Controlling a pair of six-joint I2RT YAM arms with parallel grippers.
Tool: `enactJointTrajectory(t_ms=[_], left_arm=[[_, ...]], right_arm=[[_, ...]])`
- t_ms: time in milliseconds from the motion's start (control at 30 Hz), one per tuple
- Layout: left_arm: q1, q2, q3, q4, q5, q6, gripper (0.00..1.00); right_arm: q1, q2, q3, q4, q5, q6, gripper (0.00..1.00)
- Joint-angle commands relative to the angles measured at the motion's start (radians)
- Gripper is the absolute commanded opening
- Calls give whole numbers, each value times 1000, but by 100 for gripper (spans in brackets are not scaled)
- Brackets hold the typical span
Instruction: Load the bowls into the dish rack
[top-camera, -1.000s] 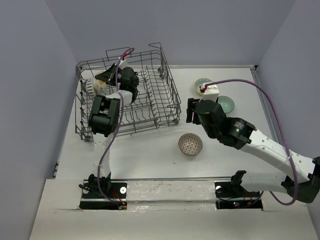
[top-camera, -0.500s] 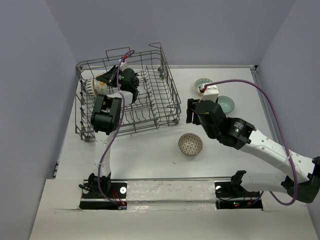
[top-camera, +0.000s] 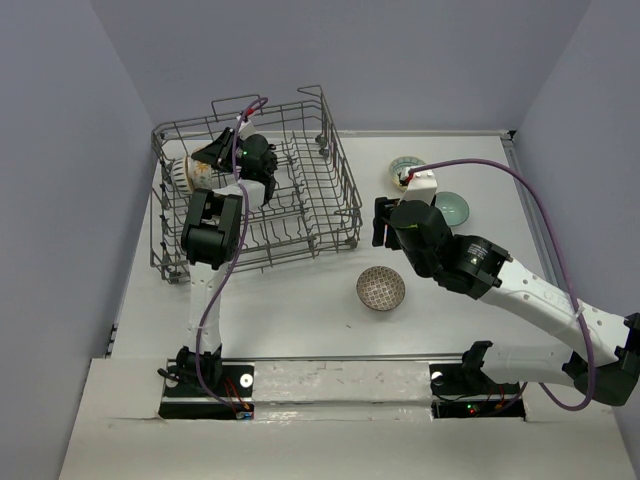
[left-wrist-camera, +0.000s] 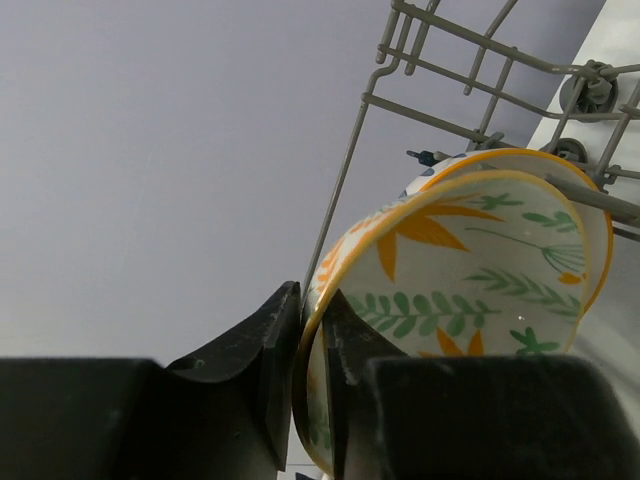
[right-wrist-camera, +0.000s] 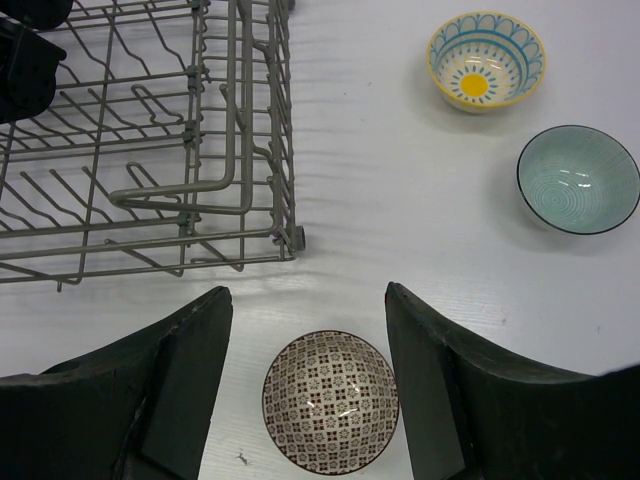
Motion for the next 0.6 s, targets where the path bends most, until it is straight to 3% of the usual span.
enactJointTrajectory(t_ms=[0,267,567], left_arm=[[1,-19,49,69,-2,-27,33],[1,-8,49,69,-5,-29,44],[1,-2,50,69,-11,-33,45]], right_arm=[[5,-6,-2,55,4,-10,68],[5,-6,-6,56,3,-12,69],[5,-6,-13,58,4,-13,69]])
